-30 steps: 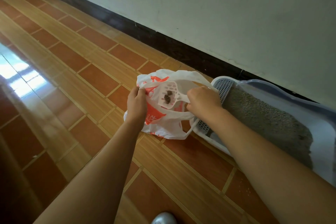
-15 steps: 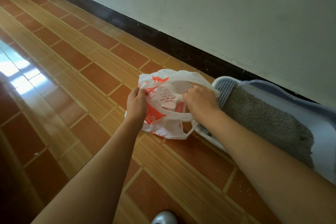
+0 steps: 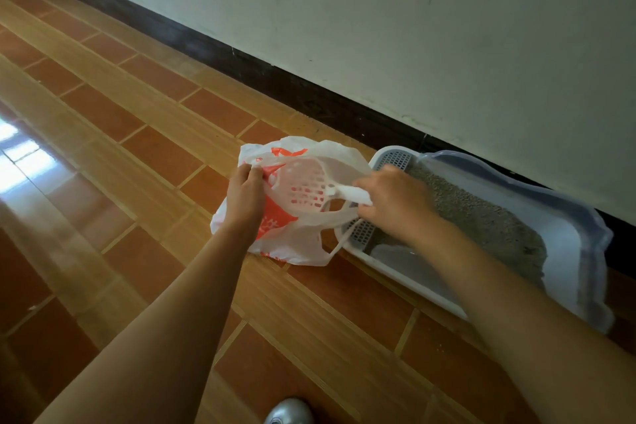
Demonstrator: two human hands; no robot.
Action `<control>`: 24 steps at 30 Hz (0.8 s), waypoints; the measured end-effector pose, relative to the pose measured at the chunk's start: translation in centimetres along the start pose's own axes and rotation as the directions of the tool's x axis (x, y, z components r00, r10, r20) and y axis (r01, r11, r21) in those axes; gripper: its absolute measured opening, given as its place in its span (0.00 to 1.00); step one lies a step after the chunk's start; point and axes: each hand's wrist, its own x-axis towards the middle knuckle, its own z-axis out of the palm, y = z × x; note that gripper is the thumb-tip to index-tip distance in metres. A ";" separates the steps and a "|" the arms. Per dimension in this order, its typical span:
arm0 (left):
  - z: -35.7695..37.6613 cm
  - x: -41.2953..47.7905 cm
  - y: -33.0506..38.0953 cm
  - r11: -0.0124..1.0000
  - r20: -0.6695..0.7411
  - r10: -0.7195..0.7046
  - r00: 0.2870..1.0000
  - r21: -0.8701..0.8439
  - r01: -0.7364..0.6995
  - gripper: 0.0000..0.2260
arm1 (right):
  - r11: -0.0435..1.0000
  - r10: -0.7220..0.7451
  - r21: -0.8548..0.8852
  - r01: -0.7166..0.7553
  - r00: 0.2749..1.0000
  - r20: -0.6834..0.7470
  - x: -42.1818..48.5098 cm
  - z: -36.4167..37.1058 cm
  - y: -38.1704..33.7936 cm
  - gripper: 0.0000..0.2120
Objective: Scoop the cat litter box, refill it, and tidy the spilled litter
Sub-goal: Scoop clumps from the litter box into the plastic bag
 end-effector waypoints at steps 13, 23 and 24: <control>5.9 -2.9 2.1 0.998 0.133 -0.001 0.991 0.055 -0.006 0.10 | 0.925 0.204 0.305 -0.228 0.973 0.109 -5.6 -4.5 8.1 0.16; 10.0 -4.2 2.2 0.988 0.168 0.049 0.985 0.136 -0.072 0.14 | 0.847 0.330 0.407 -0.342 0.939 0.102 -11.0 -6.2 12.3 0.17; 10.2 -4.2 2.1 0.987 0.164 0.045 0.985 0.143 -0.069 0.14 | 0.834 0.345 0.422 -0.355 0.933 0.104 -11.5 -6.4 12.8 0.17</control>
